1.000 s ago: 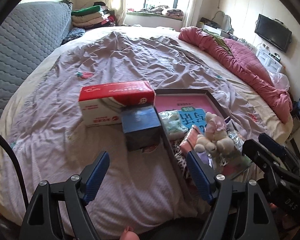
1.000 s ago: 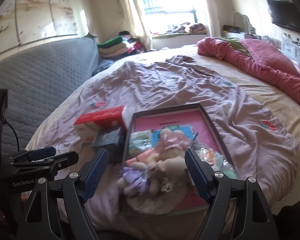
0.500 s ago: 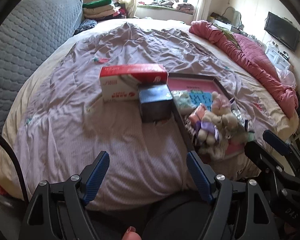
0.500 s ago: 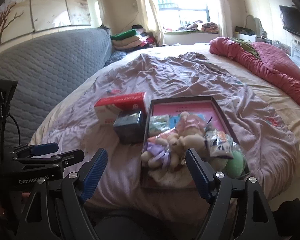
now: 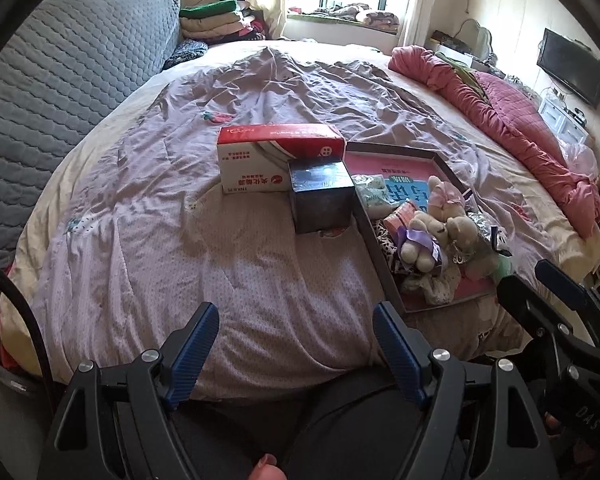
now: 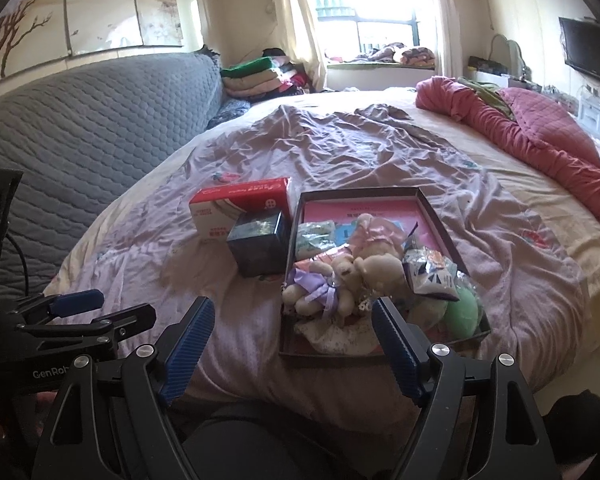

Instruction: Organize soft objects

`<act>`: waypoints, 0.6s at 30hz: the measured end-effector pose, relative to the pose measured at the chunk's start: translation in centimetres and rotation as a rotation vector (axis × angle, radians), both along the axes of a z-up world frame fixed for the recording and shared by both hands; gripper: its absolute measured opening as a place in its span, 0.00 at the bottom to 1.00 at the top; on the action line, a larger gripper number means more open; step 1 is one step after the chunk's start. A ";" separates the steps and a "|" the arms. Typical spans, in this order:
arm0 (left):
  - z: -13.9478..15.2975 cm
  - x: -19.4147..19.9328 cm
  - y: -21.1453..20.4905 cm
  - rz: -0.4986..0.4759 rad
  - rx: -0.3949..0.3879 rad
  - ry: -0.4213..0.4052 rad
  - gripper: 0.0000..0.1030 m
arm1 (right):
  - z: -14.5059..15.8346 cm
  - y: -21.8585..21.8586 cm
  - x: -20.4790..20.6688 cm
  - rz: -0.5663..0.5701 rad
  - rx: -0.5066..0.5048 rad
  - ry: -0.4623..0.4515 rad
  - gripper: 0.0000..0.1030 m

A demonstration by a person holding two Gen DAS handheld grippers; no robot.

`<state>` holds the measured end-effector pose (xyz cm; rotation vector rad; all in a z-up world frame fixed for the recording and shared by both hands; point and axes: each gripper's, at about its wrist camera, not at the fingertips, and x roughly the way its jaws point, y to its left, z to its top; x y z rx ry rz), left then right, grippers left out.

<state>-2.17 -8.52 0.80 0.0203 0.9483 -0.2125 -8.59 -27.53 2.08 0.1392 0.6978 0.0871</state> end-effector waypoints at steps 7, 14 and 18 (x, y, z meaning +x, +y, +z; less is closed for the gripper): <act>-0.1 -0.6 -0.7 -0.006 0.014 0.002 0.76 | -0.3 0.1 -0.5 0.008 0.024 0.013 0.80; -0.5 -0.8 -0.9 -0.017 0.016 0.022 0.76 | -0.5 0.4 -0.6 0.012 0.016 0.029 0.80; -0.6 -0.8 -1.0 -0.021 0.025 0.024 0.76 | -0.6 0.5 -0.6 0.015 0.013 0.030 0.80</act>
